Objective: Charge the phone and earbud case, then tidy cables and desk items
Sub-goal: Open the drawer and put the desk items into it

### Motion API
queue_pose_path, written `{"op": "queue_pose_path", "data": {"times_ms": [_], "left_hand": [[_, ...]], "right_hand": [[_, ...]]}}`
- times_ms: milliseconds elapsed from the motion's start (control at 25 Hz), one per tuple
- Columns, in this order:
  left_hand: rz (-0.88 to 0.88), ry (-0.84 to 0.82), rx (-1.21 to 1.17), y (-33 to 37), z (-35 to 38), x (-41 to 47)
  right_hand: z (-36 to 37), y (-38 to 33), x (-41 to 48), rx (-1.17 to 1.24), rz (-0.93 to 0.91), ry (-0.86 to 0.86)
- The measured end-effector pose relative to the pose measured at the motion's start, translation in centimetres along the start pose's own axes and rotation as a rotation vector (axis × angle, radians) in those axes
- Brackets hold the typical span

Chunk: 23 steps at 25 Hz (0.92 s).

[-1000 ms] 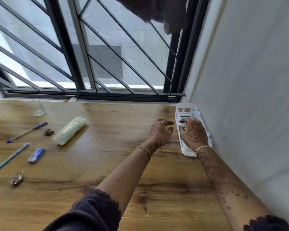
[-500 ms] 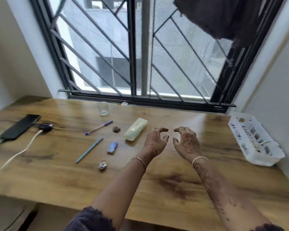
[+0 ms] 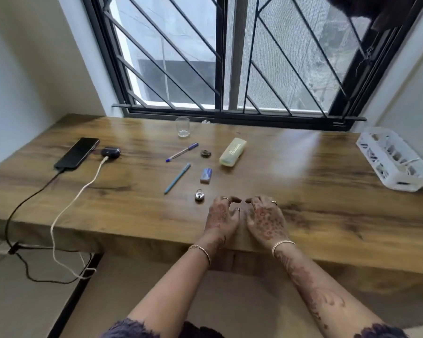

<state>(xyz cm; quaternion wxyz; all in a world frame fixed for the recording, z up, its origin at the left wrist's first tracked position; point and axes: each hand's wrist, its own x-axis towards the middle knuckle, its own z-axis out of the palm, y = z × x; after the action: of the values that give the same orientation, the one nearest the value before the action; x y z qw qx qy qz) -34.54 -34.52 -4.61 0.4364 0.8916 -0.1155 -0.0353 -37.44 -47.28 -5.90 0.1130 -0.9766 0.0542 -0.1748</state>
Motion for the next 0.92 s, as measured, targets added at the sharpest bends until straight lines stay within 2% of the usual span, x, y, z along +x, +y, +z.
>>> {"op": "queue_pose_path", "data": {"times_ms": [360, 440, 560, 640, 720, 800, 880, 920], "left_hand": [[0.009, 0.043, 0.09, -1.2, 3.3, -13.7], [-0.032, -0.019, 0.093, -1.7, 4.4, -15.6], [-0.107, -0.08, 0.044, -2.0, 5.5, -16.6], [-0.243, -0.061, -0.066, -1.9, 5.8, -15.9], [-0.425, -0.05, -0.142, -1.9, 6.1, -14.6], [-0.559, -0.08, -0.155, -2.2, 6.4, -13.3], [-0.654, -0.086, -0.219, -2.5, 7.0, -12.3], [-0.699, -0.076, -0.289, -2.6, 7.4, -11.9]], "right_hand": [[-2.1, 1.6, -13.3, -0.026, 0.006, 0.071], [-2.0, 2.2, -15.7, 0.019, 0.094, 0.055], [-1.6, 3.1, -18.4, 0.155, 0.34, -0.113], [-1.3, 3.5, -18.7, 0.311, 0.495, -0.252], [-0.2, 3.7, -17.7, 0.588, 0.75, -0.293], [0.9, 3.3, -16.1, 1.0, 1.137, -0.238], [3.1, 3.6, -14.9, 1.401, 1.349, -0.154], [4.2, 3.9, -14.4, 1.526, 1.4, -0.125]]}}
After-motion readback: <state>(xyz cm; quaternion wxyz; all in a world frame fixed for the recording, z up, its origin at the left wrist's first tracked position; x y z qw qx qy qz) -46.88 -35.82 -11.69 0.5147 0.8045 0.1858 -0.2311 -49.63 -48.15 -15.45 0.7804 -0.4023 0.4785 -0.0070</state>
